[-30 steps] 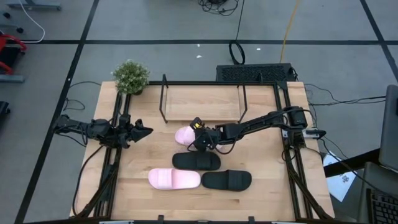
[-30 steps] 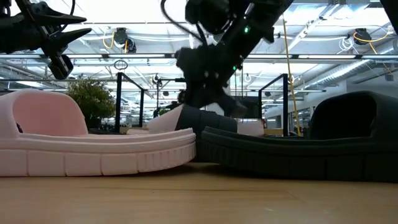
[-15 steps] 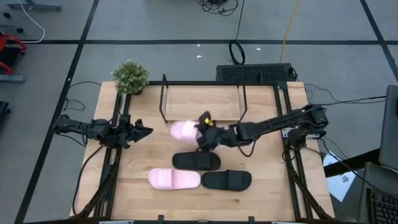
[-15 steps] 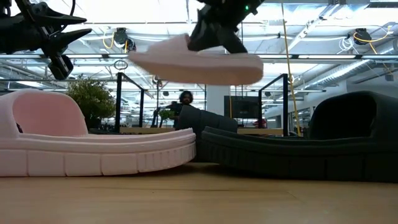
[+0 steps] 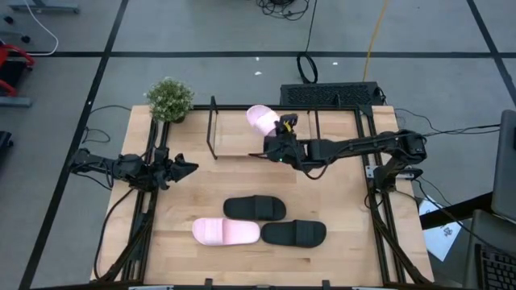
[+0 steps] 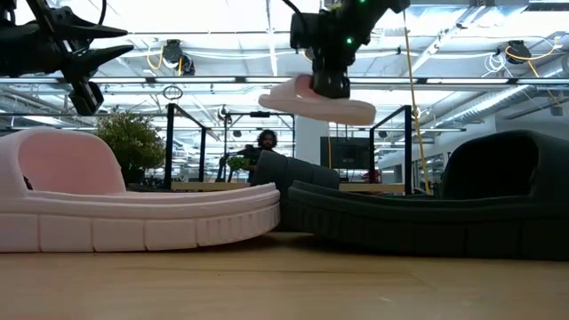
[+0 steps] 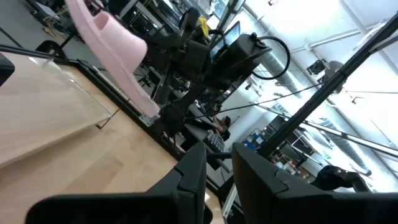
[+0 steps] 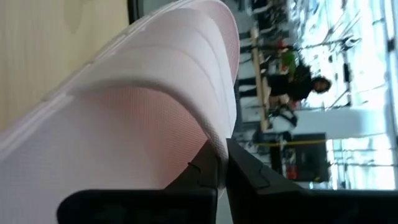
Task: Pick and place slides into the shelf
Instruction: Put the top pink slide on the shelf
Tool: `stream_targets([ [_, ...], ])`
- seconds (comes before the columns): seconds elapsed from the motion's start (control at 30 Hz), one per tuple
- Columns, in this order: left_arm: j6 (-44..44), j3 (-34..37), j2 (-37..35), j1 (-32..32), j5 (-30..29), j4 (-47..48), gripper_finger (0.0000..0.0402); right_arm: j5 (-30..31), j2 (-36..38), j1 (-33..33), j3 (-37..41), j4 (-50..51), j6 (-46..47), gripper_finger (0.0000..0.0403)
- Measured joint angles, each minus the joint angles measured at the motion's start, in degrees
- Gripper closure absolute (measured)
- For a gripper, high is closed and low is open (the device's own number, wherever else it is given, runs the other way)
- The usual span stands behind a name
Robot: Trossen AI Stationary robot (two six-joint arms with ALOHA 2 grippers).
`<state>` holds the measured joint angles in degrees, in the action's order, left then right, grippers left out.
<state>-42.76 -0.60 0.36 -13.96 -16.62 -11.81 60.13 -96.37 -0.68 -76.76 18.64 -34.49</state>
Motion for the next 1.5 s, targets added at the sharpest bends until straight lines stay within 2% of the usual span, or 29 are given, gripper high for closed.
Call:
stream_targets([
  [0.2, -0.1, 0.0, 0.0, 0.0, 0.0, 0.0, 0.0327, -0.9, 0.0, -0.2, -7.6, 13.8, 8.6, 0.0402],
  [0.27, -0.2, 0.0, 0.0, 0.0, 0.0, 0.0, 0.0327, -3.8, 0.0, 0.0, -11.8, 17.1, 12.0, 0.0402],
  [0.4, -0.2, 0.0, 0.0, 0.0, 0.0, 0.0, 0.0327, -13.9, 0.0, 0.0, -20.3, 22.9, 22.6, 0.0402],
  [0.5, -0.2, 0.0, 0.0, 0.0, 0.0, 0.0, 0.0327, -15.4, 0.1, -0.5, -23.5, 24.9, 29.2, 0.0402],
  [0.63, -0.2, 0.0, 0.0, 0.0, 0.0, 0.0, 0.0327, -12.0, 0.0, -1.7, -24.0, 25.6, 36.9, 0.0401],
  [0.83, -0.2, 0.0, 0.0, 0.0, 0.0, 0.0, 0.0327, -14.6, -1.5, -2.7, -24.0, 25.6, 51.2, 0.0400],
  [1.0, -0.1, 0.0, 0.0, 0.0, -0.1, 0.0, 0.0327, -19.9, -3.4, -2.7, -24.0, 22.5, 51.8, 0.0399],
  [1.17, -0.1, 0.0, 0.0, 0.0, -0.1, 0.0, 0.0327, -19.9, -4.8, -3.5, -24.0, 25.5, 52.4, 0.0398],
  [1.5, -0.9, 0.0, 0.0, 0.0, 0.0, 0.0, 0.0327, -19.7, -4.8, -7.7, -24.0, 35.8, 61.1, 0.0397],
])
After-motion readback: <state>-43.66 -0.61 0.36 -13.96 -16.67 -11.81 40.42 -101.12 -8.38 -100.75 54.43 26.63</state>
